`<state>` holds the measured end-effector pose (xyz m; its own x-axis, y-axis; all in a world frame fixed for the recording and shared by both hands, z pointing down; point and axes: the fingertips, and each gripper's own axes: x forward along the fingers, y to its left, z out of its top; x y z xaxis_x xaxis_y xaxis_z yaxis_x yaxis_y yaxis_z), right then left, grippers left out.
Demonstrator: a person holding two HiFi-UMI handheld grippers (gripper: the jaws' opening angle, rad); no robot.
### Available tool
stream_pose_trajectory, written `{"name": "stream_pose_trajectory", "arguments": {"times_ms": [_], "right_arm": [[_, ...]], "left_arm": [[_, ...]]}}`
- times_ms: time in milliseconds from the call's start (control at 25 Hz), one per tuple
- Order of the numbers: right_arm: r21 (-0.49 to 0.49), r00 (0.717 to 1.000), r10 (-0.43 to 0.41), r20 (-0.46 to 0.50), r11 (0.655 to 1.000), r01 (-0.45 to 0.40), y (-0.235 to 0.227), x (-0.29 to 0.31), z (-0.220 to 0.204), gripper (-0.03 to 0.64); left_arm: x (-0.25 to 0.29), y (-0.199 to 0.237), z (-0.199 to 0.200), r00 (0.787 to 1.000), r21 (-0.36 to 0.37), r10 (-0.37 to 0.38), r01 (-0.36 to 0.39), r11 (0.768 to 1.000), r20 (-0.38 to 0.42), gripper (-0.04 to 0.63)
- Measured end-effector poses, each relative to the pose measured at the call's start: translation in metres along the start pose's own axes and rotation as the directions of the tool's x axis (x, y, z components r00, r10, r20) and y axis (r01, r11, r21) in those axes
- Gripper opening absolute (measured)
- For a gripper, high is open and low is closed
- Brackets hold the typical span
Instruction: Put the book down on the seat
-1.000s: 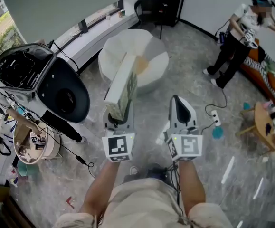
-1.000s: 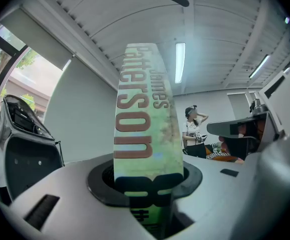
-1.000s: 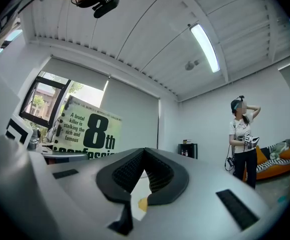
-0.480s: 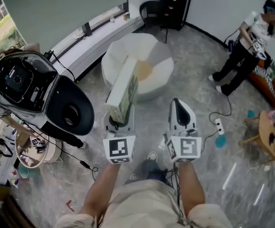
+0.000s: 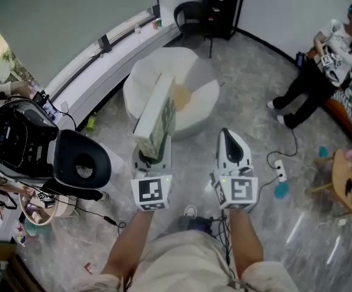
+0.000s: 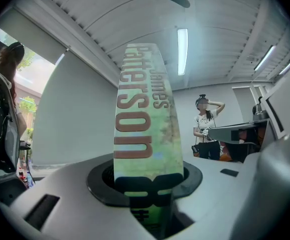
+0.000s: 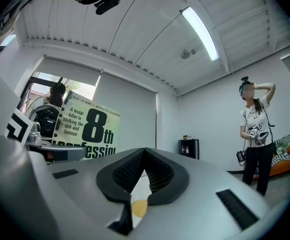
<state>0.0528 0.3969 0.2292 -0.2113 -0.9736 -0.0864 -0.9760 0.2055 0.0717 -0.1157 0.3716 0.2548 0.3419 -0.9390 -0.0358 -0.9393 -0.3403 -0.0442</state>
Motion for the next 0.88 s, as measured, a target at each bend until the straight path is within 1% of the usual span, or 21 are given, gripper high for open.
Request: {"name": "stream_pose_trajectory", "arguments": {"times_ms": [200, 360, 520, 720, 880], "right_arm": [[0.007, 1.0, 0.005, -0.01, 1.0, -0.005, -0.046, 0.041, -0.003, 0.003], [0.013, 1.0, 0.017, -0.019, 1.0, -0.017, -0.064, 0.072, -0.007, 0.003], [0.018, 0.999, 0.027, -0.025, 0.999, -0.027, -0.068, 0.096, -0.011, 0.003], [0.012, 0.999, 0.034, -0.034, 0.999, -0.033, -0.063, 0.119, -0.018, 0.003], [0.007, 0.999, 0.023, -0.041, 1.0, -0.022, -0.065, 0.142, -0.026, 0.003]], "left_arm": [[0.052, -0.012, 0.0, 1.0, 0.008, 0.016, -0.016, 1.0, -0.019, 0.166], [0.083, -0.009, -0.001, 0.999, 0.006, 0.037, -0.037, 0.999, -0.028, 0.166], [0.103, -0.001, -0.001, 0.998, 0.001, 0.045, -0.045, 0.999, -0.039, 0.166], [0.122, 0.012, -0.004, 0.999, -0.006, 0.044, -0.044, 0.999, -0.023, 0.166], [0.144, 0.026, -0.012, 0.999, -0.014, 0.041, -0.041, 0.999, -0.027, 0.166]]}}
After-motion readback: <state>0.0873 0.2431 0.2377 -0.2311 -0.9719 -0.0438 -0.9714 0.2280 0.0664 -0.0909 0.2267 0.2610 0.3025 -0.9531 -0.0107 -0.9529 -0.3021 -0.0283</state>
